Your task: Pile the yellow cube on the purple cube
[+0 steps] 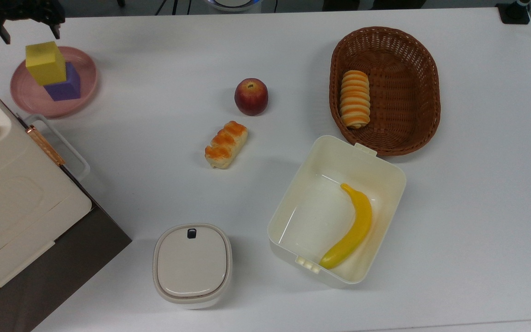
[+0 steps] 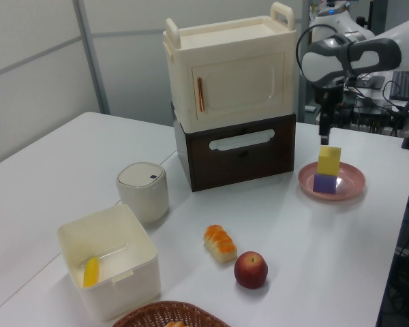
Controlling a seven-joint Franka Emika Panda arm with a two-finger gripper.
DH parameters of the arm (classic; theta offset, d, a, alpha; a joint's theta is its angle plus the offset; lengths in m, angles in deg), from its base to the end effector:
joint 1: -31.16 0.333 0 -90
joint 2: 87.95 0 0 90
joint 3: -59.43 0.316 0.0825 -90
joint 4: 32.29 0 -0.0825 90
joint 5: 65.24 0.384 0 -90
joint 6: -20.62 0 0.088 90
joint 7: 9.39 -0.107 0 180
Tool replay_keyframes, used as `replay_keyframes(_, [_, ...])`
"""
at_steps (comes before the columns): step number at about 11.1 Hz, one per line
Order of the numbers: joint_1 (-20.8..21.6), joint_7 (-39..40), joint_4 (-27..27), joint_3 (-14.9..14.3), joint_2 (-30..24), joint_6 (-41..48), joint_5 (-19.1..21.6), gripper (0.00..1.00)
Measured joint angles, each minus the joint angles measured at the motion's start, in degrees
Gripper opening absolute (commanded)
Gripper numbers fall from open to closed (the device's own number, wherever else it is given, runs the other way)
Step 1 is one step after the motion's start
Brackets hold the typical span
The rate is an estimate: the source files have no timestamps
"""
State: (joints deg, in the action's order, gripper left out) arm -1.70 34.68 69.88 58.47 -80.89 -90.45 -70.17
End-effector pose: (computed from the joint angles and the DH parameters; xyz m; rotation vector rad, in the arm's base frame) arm 0.4970 -0.3396 0.4840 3.0401 0.3184 -0.0415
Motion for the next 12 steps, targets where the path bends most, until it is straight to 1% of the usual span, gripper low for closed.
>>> replay_keyframes(1, [2.1, -4.1, 0.0, 0.3, -0.2, 0.0, 2.0, 1.00])
replay_keyframes(2, [5.1, -9.5, 0.0, 0.6, -0.3, 0.0, 4.3, 1.00])
replay_keyframes(3, [8.8, -15.7, -0.1, 0.9, -0.5, 0.0, 5.8, 1.00])
replay_keyframes(4, [12.5, -21.9, -0.3, 1.0, -1.2, 0.0, 6.3, 1.00])
replay_keyframes(7, [25.0, -40.0, -0.3, 1.2, -3.8, 1.0, 6.4, 1.00])
replay_keyframes(8, [28.3, -45.0, -0.3, 1.2, -4.2, 1.7, 6.2, 1.00])
replay_keyframes(10, [33.5, -52.3, -0.3, 0.8, -5.3, 4.2, 5.1, 1.00])
replay_keyframes(11, [35.7, -54.7, -0.4, 0.3, -6.3, 5.9, 4.4, 1.00])
replay_keyframes(12, [36.8, -55.3, -0.4, -0.2, -7.3, 6.9, 4.1, 1.00])
